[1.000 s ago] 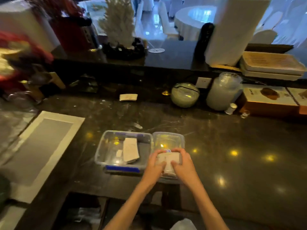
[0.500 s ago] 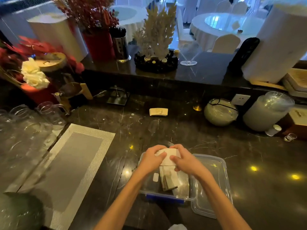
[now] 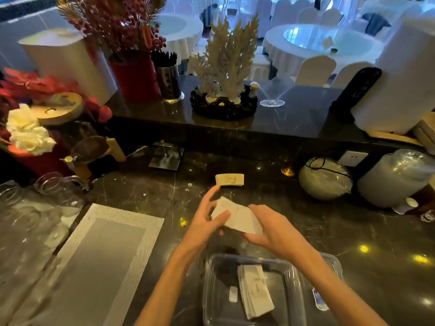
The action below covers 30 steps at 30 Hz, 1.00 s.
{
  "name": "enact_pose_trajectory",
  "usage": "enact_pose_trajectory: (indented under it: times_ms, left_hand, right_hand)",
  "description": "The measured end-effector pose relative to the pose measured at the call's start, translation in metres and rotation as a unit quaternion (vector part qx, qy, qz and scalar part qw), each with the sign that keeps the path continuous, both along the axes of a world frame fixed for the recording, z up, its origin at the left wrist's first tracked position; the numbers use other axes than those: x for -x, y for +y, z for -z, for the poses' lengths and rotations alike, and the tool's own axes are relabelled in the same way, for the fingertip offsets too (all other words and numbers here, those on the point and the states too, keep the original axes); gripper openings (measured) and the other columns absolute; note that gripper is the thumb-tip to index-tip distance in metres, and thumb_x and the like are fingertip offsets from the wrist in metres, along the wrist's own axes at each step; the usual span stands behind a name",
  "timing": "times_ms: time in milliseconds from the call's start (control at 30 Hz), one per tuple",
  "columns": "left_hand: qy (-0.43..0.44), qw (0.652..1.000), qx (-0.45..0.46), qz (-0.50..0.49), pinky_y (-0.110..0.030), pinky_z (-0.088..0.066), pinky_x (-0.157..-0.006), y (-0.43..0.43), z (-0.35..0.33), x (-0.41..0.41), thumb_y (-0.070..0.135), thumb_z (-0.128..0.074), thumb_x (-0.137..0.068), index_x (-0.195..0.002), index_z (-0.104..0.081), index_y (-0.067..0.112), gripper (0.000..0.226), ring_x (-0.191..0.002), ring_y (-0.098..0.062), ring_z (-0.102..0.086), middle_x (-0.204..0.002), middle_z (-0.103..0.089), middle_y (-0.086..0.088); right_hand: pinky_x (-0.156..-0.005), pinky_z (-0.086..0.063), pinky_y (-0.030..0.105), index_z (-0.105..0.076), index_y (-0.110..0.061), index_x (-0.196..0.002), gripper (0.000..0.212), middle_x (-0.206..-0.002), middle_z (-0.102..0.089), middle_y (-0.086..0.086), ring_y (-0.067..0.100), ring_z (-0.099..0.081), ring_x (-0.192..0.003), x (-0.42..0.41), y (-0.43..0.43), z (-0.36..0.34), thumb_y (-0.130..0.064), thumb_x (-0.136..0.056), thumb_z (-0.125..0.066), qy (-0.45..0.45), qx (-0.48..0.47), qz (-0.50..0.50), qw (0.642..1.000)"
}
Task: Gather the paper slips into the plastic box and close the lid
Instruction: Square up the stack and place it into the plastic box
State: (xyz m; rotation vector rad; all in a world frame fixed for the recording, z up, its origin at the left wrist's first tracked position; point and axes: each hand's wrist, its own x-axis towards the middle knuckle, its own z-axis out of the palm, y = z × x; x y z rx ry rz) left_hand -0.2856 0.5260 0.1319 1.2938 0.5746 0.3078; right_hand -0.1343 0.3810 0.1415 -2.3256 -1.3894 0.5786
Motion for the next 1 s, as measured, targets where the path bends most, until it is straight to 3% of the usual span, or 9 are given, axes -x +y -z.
enact_pose_trajectory:
  times_ms: [67,167,233,333,567,667,800,1000]
  left_hand:
    - [-0.091,0.983,0.156,0.002,-0.043,-0.049,-0.093,0.002,0.008,-0.003,0.030,-0.085,-0.072,-0.146,-0.031,0.046,0.093,-0.124,-0.028,-0.059,-0.138,-0.060,-0.007]
    - [-0.115,0.981,0.148,0.049,-0.042,-0.041,-0.112,-0.007,0.019,-0.014,0.033,-0.087,-0.068,-0.151,-0.029,0.036,0.101,-0.138,-0.022,-0.047,-0.149,-0.051,-0.003]
    - [-0.128,0.979,0.152,0.045,-0.041,-0.045,-0.109,-0.014,0.025,-0.020,0.023,-0.084,-0.074,-0.151,-0.029,0.035,0.095,-0.138,-0.024,-0.046,-0.148,-0.050,-0.008]
    - [-0.121,0.983,0.137,-0.017,-0.040,-0.054,-0.096,-0.018,0.026,-0.025,0.018,-0.079,-0.080,-0.144,-0.039,0.044,0.080,-0.129,-0.030,-0.056,-0.135,-0.061,-0.012]
    - [-0.095,0.990,0.100,-0.024,-0.039,-0.056,-0.092,-0.025,0.021,-0.021,0.027,-0.070,-0.089,-0.141,-0.045,0.039,0.059,-0.126,-0.028,-0.059,-0.137,-0.062,-0.007]
    - [-0.093,0.988,0.119,-0.029,-0.046,-0.056,-0.094,-0.028,0.021,-0.014,0.027,-0.060,-0.095,-0.143,-0.042,0.039,0.053,-0.125,-0.030,-0.060,-0.137,-0.061,-0.007]
    - [-0.054,0.992,0.103,-0.058,-0.044,-0.060,-0.081,-0.034,0.021,-0.006,0.025,-0.060,-0.095,-0.134,-0.050,0.045,0.045,-0.113,-0.025,-0.067,-0.125,-0.068,0.003]
    - [-0.051,0.986,0.136,-0.082,-0.048,-0.059,-0.081,-0.045,0.019,-0.003,0.024,-0.065,-0.093,-0.131,-0.053,0.043,0.044,-0.110,-0.027,-0.069,-0.123,-0.069,-0.002]
  right_hand:
    - [-0.075,-0.044,0.014,-0.039,-0.047,-0.123,0.062,-0.119,-0.054,-0.021,-0.007,-0.051,-0.096,-0.003,-0.003,-0.003,-0.067,-0.069,-0.061,0.041,-0.028,0.021,0.999]
    - [-0.066,-0.049,0.013,-0.044,-0.055,-0.117,0.052,-0.104,-0.056,-0.031,-0.012,-0.053,-0.097,0.001,-0.004,-0.007,-0.070,-0.070,-0.060,0.104,-0.056,0.021,0.993]
    - [-0.071,-0.055,0.015,-0.048,-0.060,-0.113,0.045,-0.105,-0.061,-0.030,-0.012,-0.056,-0.099,0.005,-0.004,-0.005,-0.068,-0.072,-0.063,0.181,-0.055,0.026,0.982]
    - [-0.078,-0.058,0.021,-0.055,-0.046,-0.123,0.053,-0.110,-0.066,-0.022,-0.004,-0.064,-0.099,0.010,-0.006,-0.001,-0.067,-0.075,-0.062,0.285,-0.051,0.049,0.956]
    - [-0.070,-0.055,0.011,-0.051,-0.049,-0.115,0.059,-0.107,-0.064,-0.028,-0.004,-0.065,-0.099,0.026,-0.013,-0.003,-0.077,-0.064,-0.061,0.336,-0.061,0.093,0.935]
    - [-0.071,-0.055,0.011,-0.054,-0.035,-0.122,0.054,-0.112,-0.064,-0.021,0.002,-0.065,-0.102,0.031,-0.016,-0.005,-0.061,-0.076,-0.062,0.355,-0.080,0.113,0.925]
    - [-0.080,-0.060,0.028,-0.063,-0.019,-0.112,0.024,-0.106,-0.071,-0.004,0.013,-0.070,-0.098,0.034,-0.016,-0.003,-0.027,-0.090,-0.065,0.359,-0.128,0.199,0.903]
    - [-0.084,-0.060,0.038,-0.065,-0.019,-0.104,0.014,-0.101,-0.074,0.000,0.015,-0.071,-0.094,0.038,-0.019,-0.004,-0.023,-0.091,-0.064,0.380,-0.147,0.225,0.885]
